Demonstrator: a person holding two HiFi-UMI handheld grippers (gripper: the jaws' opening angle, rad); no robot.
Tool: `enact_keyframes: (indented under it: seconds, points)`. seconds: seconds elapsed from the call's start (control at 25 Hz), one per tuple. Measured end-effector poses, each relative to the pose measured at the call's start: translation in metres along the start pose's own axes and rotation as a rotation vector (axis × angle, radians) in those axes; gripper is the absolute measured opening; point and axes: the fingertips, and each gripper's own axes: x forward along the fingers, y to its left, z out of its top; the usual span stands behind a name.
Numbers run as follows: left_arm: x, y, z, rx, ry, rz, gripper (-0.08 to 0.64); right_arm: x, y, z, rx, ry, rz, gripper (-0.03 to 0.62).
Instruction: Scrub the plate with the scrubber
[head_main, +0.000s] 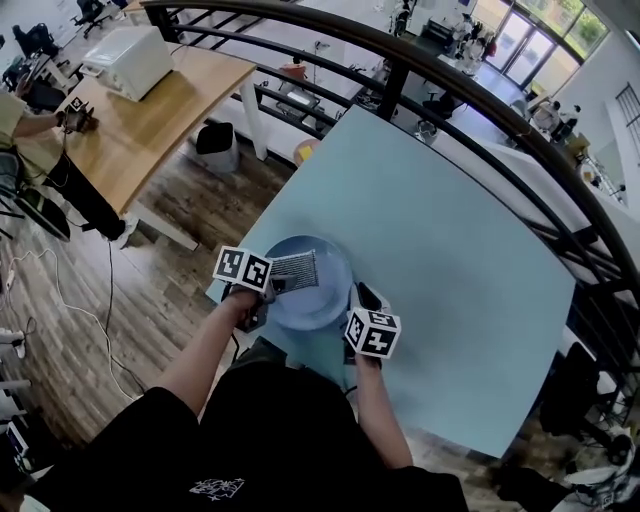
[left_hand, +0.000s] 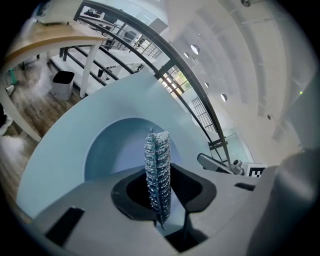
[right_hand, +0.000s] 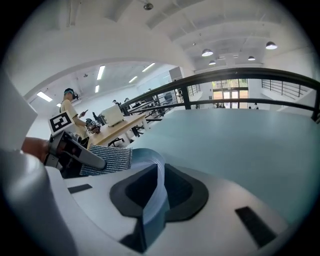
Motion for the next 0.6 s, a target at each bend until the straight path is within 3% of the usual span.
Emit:
enact_keyframes:
  seconds: [0.2, 0.6]
  points:
    - [-0.020, -0.015, -0.012, -0.014, -0.094, 0.005, 0.098, -0.028, 0.005, 0.004, -0.036, -0.042, 0.036, 0.008]
    - [-0.056, -0.050, -0.047, -0.082, -0.302, -0.026, 0.098, -0.087, 0.021, 0.020, -0.113, -0.152, 0.139, 0.006]
